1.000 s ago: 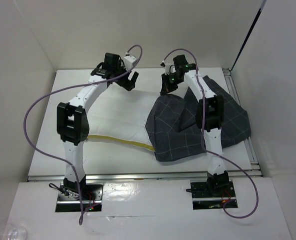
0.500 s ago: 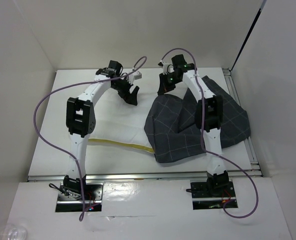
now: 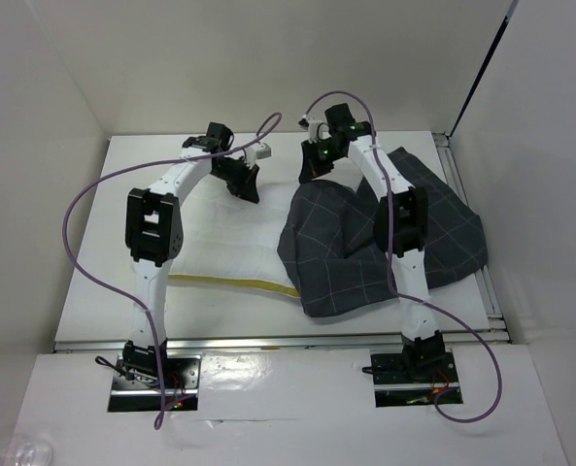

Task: Put the pillow into the pillowcase

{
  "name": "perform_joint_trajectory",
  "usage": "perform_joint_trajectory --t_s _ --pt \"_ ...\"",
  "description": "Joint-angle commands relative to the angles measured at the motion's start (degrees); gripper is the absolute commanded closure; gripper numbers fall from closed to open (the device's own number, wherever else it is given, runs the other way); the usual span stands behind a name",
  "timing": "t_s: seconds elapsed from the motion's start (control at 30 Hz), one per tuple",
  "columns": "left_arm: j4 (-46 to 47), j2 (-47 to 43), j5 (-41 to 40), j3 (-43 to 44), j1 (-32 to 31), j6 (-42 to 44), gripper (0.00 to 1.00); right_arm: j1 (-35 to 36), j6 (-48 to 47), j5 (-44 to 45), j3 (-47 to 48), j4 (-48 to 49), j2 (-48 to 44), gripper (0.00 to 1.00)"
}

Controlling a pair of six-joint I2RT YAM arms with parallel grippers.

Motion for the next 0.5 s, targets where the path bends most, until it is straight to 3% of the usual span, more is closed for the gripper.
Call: perform_joint_trajectory --t_s 0.0,0.47 --pt "1.5 -3.1 3.8 -2.4 -0.3 -2.7 1.00 4.6 0.9 -3.5 3.9 1.6 0.7 1.00" --pt "6.6 -5.9 8.0 -1.6 -0.8 -10.2 1.00 9.4 5.2 -5.5 4.9 6.6 1.3 1.00"
